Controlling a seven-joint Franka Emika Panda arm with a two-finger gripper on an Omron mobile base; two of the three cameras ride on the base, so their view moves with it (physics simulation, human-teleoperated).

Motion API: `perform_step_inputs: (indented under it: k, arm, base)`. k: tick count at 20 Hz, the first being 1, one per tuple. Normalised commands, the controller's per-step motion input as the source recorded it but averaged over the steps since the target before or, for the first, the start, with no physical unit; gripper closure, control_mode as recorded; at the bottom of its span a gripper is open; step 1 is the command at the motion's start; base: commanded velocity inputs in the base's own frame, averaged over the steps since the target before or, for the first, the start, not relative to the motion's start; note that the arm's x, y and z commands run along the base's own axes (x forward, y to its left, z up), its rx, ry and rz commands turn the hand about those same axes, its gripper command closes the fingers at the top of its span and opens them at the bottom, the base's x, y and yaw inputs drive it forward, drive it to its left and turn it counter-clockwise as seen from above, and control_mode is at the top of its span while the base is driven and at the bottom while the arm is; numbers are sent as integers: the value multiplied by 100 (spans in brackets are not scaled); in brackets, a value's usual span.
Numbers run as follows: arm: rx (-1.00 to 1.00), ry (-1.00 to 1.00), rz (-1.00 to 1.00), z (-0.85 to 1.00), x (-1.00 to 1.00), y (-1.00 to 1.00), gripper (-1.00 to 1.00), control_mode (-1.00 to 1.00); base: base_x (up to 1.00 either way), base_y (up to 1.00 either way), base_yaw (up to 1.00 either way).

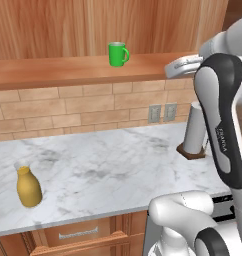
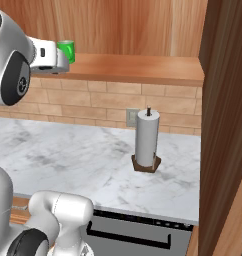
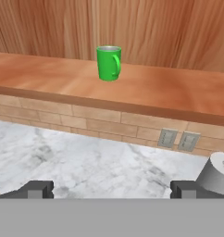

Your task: There is a tray on the dining counter. Grab the cup, mug, and pitcher and place them on the tray. The pitcher may be placed next to the tray if it cannot fit the tray.

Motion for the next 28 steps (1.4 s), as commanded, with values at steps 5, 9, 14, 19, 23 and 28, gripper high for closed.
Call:
perform_step_inputs:
  k: [5, 9, 14, 19, 23, 28]
  arm:
    - [0, 0, 1, 0, 13, 8, -100, -100]
    - [0, 0, 1, 0, 21, 13, -100, -100]
    - [0, 0, 2, 0, 15, 16, -100, -100]
    - [0, 0, 2, 0, 17, 16, -100, -100]
    - [0, 0, 2, 0, 19, 17, -100, -100]
    - [0, 0, 1, 0, 22, 17, -100, -100]
  base:
    - [0, 0, 0]
    - [0, 0, 0]
    - [0, 0, 0]
    - [0, 0, 0]
    - [0, 0, 0]
    - [0, 0, 0]
